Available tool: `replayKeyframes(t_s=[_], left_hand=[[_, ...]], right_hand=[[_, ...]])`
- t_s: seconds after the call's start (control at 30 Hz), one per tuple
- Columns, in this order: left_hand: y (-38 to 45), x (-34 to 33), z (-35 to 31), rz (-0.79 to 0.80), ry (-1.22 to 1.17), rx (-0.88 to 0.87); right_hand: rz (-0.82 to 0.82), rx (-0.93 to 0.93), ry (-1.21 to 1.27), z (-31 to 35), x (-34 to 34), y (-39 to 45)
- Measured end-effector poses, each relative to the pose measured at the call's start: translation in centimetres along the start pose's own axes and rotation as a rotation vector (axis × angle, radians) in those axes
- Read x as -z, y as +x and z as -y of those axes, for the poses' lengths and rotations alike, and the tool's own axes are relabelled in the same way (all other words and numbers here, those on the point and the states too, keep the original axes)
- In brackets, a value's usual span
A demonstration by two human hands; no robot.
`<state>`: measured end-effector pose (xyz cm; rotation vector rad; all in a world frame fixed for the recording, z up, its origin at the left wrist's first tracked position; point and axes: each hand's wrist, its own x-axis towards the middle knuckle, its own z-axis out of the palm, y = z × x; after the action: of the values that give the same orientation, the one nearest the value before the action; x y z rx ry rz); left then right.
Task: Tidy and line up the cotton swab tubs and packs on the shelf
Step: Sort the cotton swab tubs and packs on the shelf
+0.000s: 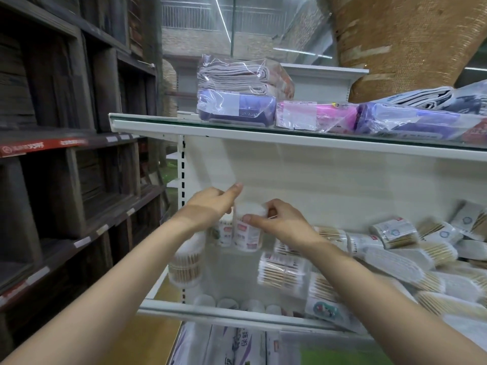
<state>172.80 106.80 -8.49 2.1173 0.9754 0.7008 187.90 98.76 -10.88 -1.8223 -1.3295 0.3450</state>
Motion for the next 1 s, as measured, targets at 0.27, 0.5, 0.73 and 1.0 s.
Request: replayKeyframes(t_s=[0.27,0.5,0.73,1.0], left_hand=[[0.4,1.8,2.1,-0.1,0.174,0.015],[0.8,1.6,3.2,-0.115,0.179,-0.045],[0.5,-0.8,1.2,-0.103,0.156,-0.233],[0.2,-5.2,-0.5,0.257,0.269,-0.372]], right_hand=[[0.182,0.029,-0.194,1.3,-3.5,1.6],[0.211,-0.003,-0.218,-0.1,-4.0,2.6],[0.177,-0.014,-0.085,-1.0,-0.6,2.6],[0.083,-0.005,0.08,-3.0,3.8,0.0]])
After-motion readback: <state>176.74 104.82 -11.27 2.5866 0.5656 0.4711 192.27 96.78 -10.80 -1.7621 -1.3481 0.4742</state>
